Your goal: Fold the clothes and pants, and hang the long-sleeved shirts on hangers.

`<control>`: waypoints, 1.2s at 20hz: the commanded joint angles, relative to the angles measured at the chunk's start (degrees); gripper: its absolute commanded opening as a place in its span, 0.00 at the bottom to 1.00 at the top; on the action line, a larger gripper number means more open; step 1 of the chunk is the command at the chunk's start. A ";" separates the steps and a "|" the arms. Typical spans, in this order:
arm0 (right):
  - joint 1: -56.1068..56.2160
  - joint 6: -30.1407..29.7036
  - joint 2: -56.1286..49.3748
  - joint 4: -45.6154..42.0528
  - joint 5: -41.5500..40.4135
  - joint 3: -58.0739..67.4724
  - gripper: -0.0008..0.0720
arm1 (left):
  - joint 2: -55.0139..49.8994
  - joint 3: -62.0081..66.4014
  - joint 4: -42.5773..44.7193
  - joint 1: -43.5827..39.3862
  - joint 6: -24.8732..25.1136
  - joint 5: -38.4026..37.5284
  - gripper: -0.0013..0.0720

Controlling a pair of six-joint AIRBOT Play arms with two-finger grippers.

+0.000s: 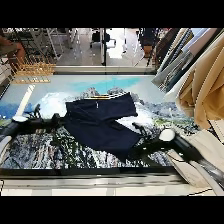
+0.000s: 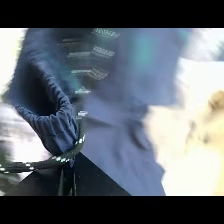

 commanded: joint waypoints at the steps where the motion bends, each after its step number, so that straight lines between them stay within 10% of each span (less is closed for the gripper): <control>1: -0.83 12.24 19.12 -11.21 13.51 11.10 0.03 | 11.02 8.61 1.42 2.58 3.10 -13.53 0.02; 6: -1.73 16.31 36.06 -17.79 10.29 39.58 0.03 | 26.32 33.35 -6.08 4.68 0.13 -22.80 0.03; 13: -1.73 14.21 30.08 -30.49 0.37 62.12 0.03 | 37.57 48.57 -11.30 4.63 0.55 -16.96 0.03; 19: -1.73 14.25 5.22 -40.13 6.62 52.72 0.03 | 29.53 23.37 -0.98 -0.90 -4.11 -14.27 0.03; 24: -1.73 16.15 -19.98 -39.30 -7.72 40.57 0.03 | 9.25 4.09 7.37 -9.40 -4.68 15.89 0.03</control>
